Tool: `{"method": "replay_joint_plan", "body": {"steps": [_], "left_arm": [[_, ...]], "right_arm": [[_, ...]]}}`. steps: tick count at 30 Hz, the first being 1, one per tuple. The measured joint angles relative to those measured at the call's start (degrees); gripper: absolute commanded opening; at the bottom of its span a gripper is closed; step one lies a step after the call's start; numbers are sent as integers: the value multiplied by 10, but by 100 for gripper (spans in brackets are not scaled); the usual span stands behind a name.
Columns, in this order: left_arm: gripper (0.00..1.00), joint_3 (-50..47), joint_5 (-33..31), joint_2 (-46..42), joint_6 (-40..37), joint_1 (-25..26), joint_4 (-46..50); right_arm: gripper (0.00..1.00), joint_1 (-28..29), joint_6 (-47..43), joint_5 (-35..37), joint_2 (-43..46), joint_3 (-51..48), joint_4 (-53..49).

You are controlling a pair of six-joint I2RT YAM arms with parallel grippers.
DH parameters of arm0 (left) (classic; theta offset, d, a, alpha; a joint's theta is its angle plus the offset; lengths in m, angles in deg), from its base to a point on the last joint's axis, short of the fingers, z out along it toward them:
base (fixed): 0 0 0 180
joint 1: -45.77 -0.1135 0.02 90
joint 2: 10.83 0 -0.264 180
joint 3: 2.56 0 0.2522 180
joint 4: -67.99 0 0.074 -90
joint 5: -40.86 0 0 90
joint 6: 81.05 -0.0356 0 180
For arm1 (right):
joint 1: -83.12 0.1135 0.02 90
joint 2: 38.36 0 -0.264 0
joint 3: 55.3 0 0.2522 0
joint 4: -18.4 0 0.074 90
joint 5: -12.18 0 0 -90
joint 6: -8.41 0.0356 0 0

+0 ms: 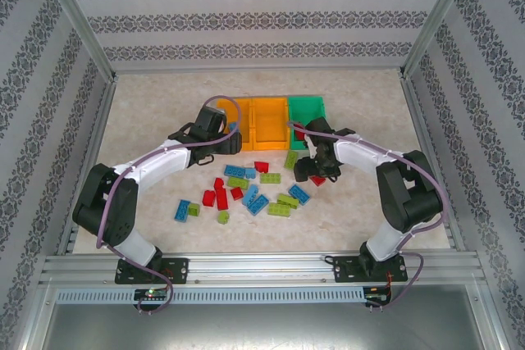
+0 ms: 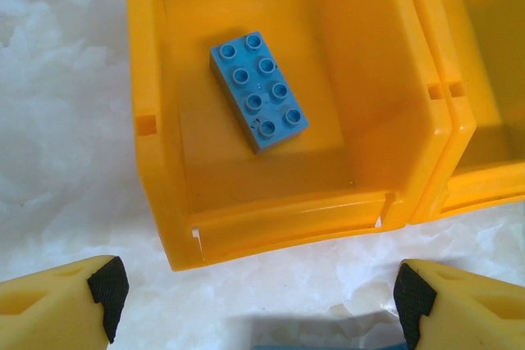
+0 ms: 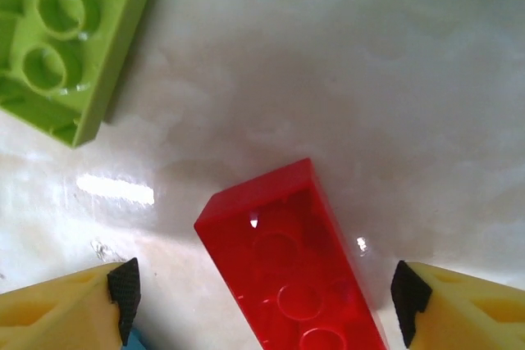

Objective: Sort the legos into containers by color

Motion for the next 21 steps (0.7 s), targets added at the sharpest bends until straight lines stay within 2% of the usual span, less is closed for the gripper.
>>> {"method": "replay_joint_plan", "body": {"steps": [5, 11, 15, 21], "left_arm": [[86, -1, 0, -1, 0, 0, -4], [86, -1, 1, -2, 0, 0, -4], [87, -6, 1, -11, 0, 0, -6], [87, -29, -2, -37, 0, 0, -7]], "right_arm": [[71, 1, 0, -12, 0, -1, -5], [50, 4, 9, -3, -1, 0, -6], [31, 12, 20, 10, -17, 7, -15], [26, 13, 30, 16, 1, 9, -5]]}}
